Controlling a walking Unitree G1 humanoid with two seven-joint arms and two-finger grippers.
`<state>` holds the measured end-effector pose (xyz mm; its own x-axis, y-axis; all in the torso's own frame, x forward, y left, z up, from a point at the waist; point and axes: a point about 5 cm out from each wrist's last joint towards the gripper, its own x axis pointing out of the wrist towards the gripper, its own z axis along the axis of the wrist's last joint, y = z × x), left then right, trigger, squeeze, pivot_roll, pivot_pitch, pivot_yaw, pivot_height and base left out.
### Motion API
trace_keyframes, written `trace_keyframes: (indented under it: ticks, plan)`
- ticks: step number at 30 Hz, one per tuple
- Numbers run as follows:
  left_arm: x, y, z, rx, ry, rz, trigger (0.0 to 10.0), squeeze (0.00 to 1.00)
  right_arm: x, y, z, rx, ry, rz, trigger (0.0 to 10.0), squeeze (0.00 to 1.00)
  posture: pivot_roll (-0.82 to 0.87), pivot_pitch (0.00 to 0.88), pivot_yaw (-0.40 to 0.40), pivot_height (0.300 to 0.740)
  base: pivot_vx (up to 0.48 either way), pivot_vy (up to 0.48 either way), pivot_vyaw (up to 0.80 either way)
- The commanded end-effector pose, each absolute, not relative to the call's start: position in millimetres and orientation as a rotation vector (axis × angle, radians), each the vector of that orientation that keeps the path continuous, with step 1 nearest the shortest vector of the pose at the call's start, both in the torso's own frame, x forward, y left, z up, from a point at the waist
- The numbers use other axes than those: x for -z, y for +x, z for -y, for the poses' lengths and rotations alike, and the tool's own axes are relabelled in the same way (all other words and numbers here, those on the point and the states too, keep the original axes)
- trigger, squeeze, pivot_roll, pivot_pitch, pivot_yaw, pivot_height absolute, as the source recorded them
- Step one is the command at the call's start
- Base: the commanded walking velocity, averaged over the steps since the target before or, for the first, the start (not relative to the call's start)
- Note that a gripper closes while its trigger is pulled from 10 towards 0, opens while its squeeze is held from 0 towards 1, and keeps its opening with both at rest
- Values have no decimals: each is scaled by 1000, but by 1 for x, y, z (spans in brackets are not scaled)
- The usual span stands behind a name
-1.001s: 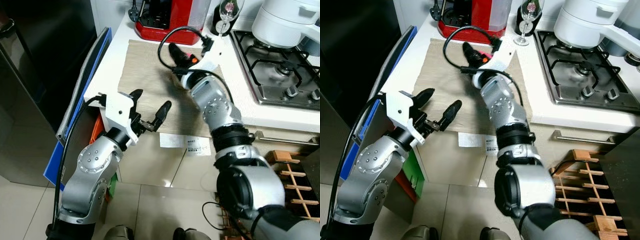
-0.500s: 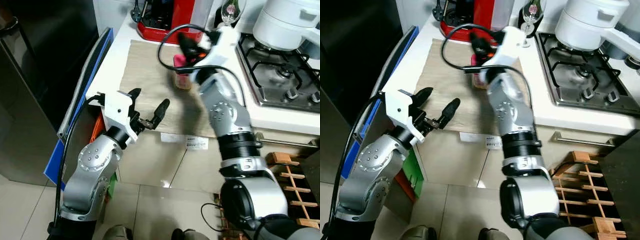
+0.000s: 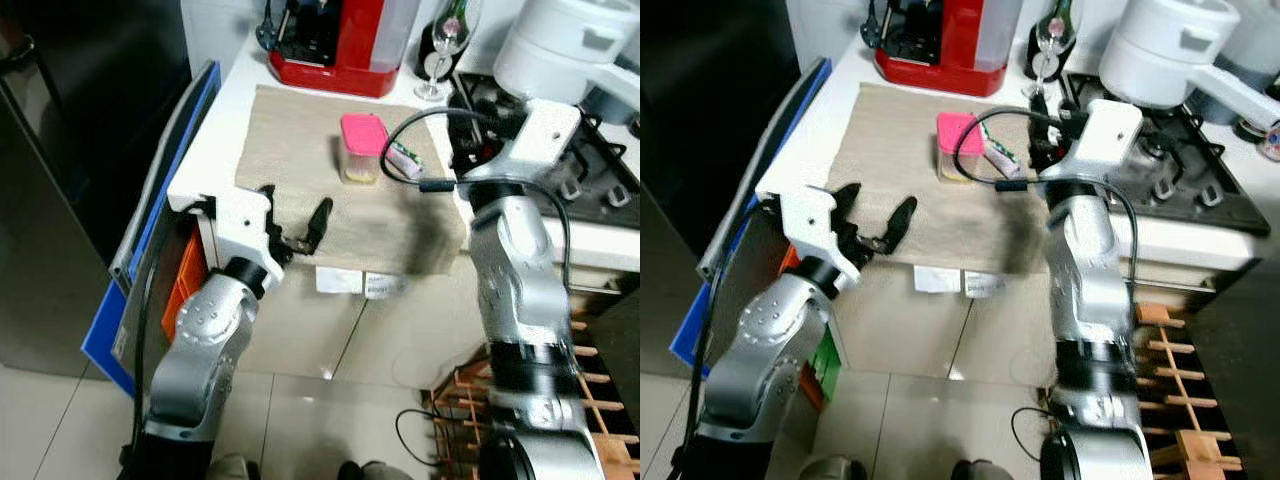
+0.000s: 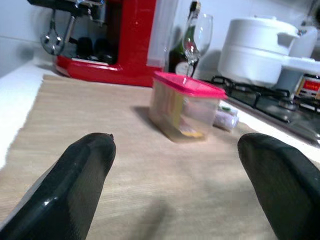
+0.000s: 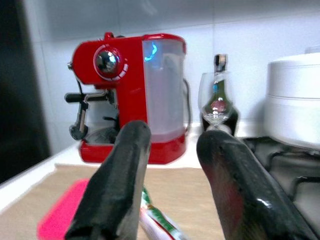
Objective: Restocking fridge
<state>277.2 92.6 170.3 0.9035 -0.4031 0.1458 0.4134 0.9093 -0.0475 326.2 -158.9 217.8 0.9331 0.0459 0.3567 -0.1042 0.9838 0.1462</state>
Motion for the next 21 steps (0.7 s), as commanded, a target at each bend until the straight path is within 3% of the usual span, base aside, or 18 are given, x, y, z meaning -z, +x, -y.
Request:
trace_keyframes:
  ticks: [1, 9, 21]
  plan:
    - [-170, 278, -89, 429, -70, 146, 10000, 0, -219, 316, 156, -110, 121, 386, 10000, 1000, -10, 0, -98, 740, 0, 0, 0]
    - [-179, 290, -100, 385, -50, 184, 10000, 0, -183, 285, 134, -319, 148, 222, 10000, 1000, -11, 0, -74, 740, 0, 0, 0]
    - [-174, 288, -104, 425, -24, 207, 10000, 0, -156, 317, 102, -331, 218, 83, 10000, 1000, 2, 0, -24, 740, 0, 0, 0]
